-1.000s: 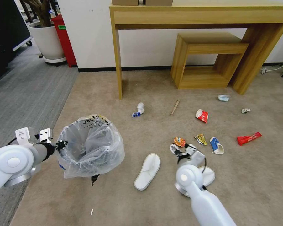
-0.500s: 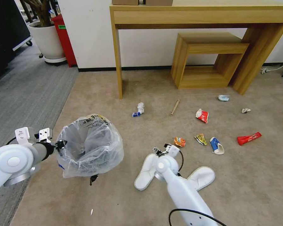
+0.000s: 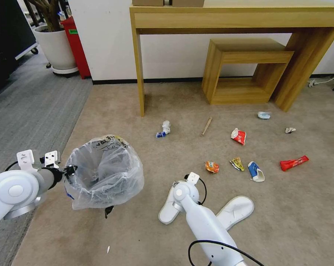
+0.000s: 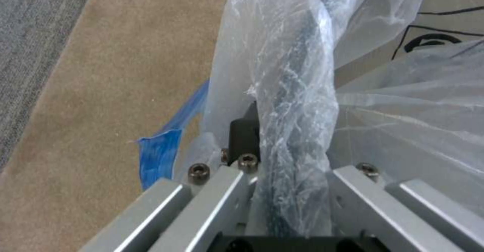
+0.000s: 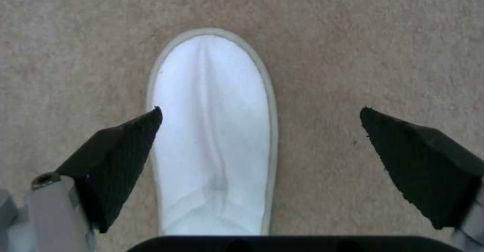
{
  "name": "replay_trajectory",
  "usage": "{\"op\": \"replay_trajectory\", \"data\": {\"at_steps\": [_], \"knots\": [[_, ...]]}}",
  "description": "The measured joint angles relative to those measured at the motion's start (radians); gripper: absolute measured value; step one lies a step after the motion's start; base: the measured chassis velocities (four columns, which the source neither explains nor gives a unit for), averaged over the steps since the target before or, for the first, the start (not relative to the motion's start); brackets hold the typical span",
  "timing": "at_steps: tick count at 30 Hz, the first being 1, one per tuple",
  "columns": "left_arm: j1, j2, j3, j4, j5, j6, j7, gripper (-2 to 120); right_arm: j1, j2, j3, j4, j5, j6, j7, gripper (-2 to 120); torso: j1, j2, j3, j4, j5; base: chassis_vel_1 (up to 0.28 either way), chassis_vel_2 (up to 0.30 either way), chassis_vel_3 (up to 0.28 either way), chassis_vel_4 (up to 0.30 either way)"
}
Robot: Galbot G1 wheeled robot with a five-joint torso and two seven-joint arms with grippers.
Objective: Pick up the trash bin and place the garbage on the floor into it.
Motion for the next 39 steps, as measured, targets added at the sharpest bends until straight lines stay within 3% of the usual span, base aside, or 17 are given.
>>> {"op": "replay_trajectory", "data": {"at_steps": [13, 39], "knots": [[0.009, -0.014, 0.013, 0.000, 0.021, -0.003, 0.003, 0, 0.066, 0.065, 0.002, -0.156, -0.049, 0.024, -0.120, 100, 0.000, 0.000, 0.000, 0.0003, 0.0000, 0.000, 0.000, 0.000, 0.000], [0.033, -0.024, -0.002, -0.023, 0.033, -0.018, 0.005, 0, 0.070, 0.066, 0.032, -0.290, -0.118, 0.063, -0.216, 100, 0.000, 0.000, 0.000, 0.0002, 0.0001, 0.000, 0.000, 0.000, 0.000]]}}
